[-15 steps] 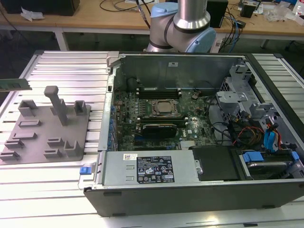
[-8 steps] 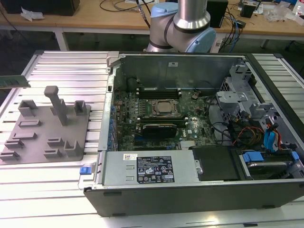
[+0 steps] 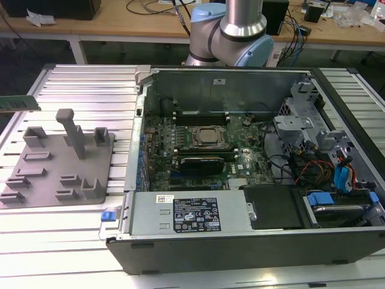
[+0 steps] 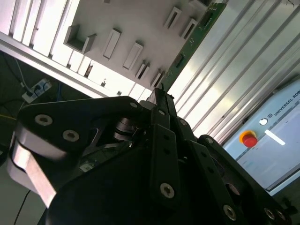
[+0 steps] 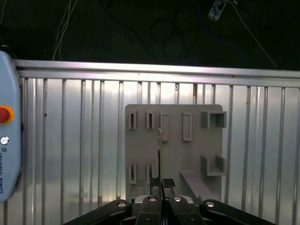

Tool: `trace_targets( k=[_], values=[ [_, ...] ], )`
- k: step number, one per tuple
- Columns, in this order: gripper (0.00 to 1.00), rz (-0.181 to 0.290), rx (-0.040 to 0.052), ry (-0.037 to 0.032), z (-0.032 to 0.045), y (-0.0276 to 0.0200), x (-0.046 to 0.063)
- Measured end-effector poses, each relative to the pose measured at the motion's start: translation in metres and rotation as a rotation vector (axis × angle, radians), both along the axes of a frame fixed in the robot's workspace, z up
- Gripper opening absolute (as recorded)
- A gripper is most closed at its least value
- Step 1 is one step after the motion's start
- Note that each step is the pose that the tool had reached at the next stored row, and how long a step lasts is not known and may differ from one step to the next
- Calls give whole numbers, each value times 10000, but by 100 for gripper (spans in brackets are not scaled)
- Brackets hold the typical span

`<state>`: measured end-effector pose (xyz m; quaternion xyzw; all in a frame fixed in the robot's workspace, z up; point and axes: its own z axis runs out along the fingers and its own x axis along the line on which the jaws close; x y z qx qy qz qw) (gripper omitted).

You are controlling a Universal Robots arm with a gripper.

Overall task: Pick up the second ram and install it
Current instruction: 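Pick up the second ram and move it above second insertion slot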

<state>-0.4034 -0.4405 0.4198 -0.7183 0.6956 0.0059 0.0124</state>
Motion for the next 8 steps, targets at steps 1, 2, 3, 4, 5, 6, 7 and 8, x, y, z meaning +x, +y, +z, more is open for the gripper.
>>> trace_targets(
  k=[1, 2, 3, 4, 5, 6, 7, 8],
  values=[
    [9, 0, 1, -1, -1, 0, 16],
    [9, 0, 0, 0, 0, 0, 35],
    [9, 0, 1, -1, -1, 0, 56],
    [9, 0, 1, -2, -1, 0, 105],
    [9, 0, 0, 0, 0, 0, 132],
    [9, 0, 0, 0, 0, 0, 164],
    [9, -1, 0, 2, 0, 0, 218],
    [9, -1, 0, 4, -1, 0, 257]
  ],
)
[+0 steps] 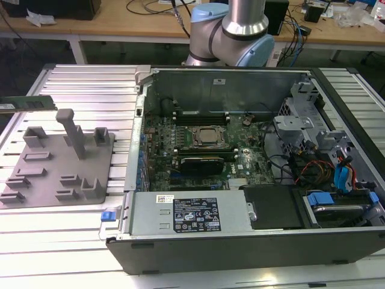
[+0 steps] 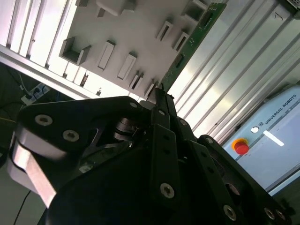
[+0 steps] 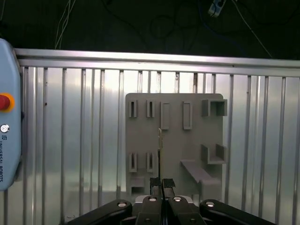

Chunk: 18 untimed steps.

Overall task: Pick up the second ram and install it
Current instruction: 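Pick up the second ram and move it above second insertion slot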

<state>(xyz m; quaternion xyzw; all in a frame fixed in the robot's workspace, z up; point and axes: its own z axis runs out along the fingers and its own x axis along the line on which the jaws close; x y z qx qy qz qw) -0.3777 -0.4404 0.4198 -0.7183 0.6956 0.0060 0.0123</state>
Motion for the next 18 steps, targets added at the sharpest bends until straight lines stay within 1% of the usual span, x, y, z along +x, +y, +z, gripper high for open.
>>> trace_targets(
  k=[4, 9, 12, 14, 15, 18],
  values=[
    [9, 1, 0, 15, 0, 0, 136],
    [9, 0, 0, 20, 1, 0, 230],
    [9, 1, 0, 20, 0, 0, 334],
    [9, 1, 0, 21, 1, 0, 459],
    [9, 1, 1, 21, 0, 0, 502],
    [9, 0, 0, 22, 1, 0, 604]
  ],
)
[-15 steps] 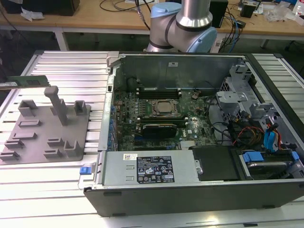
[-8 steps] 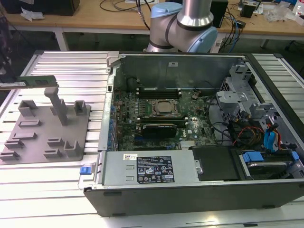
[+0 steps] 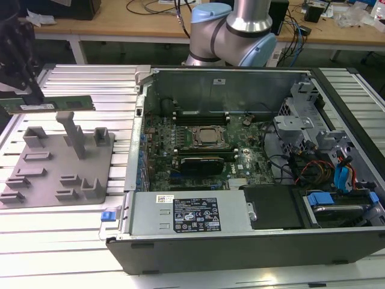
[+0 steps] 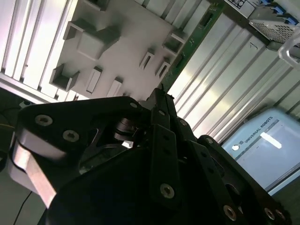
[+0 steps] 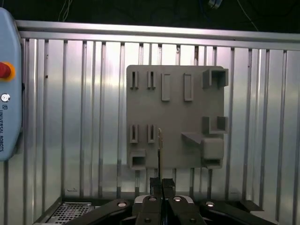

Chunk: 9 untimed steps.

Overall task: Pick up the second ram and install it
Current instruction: 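Pick up the second ram and move it above second insertion slot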

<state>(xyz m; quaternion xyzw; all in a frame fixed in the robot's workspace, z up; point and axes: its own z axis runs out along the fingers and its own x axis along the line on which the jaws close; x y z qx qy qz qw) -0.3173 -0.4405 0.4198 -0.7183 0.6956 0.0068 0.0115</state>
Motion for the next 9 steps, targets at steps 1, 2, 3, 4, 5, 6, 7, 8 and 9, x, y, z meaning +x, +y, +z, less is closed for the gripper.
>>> trace_targets(
  k=[1, 2, 3, 4, 5, 6, 7, 8, 9],
  values=[
    [9, 1, 0, 0, 0, 0, 29],
    [9, 1, 0, 0, 0, 0, 51],
    [9, 1, 1, -1, 0, 0, 76],
    [9, 0, 1, -1, 0, 0, 107],
    [9, 0, 0, 0, 0, 0, 141],
    [9, 0, 1, -1, 0, 0, 171],
    [9, 0, 0, 0, 0, 0, 204],
    [9, 1, 0, 0, 0, 0, 243],
    [9, 1, 0, 0, 0, 0, 263]
  ],
)
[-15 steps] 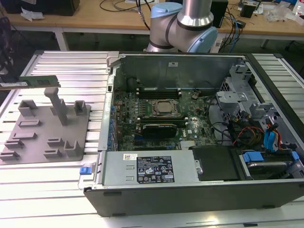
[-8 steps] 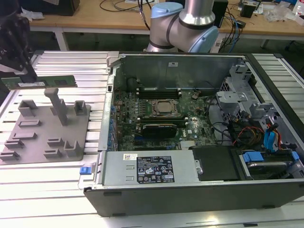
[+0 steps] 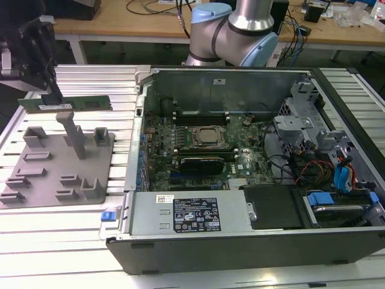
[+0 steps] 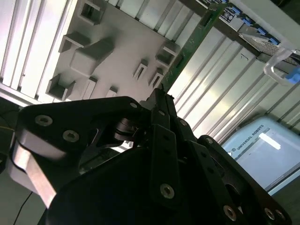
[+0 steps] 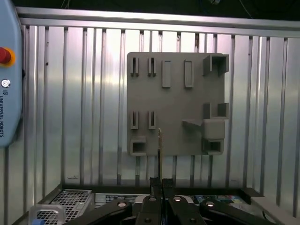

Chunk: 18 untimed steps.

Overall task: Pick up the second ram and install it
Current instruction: 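Pick up the second ram and move it above second insertion slot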

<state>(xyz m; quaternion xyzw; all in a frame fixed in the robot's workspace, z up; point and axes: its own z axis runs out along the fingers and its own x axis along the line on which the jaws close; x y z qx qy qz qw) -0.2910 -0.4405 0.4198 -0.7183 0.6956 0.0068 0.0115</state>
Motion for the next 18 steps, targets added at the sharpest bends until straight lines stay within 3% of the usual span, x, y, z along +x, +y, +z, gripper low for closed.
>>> trace_targets(
  k=[12, 18],
  values=[
    [9, 0, 0, 0, 0, 0, 231],
    [9, 0, 1, -1, -1, 0, 483]
  ],
)
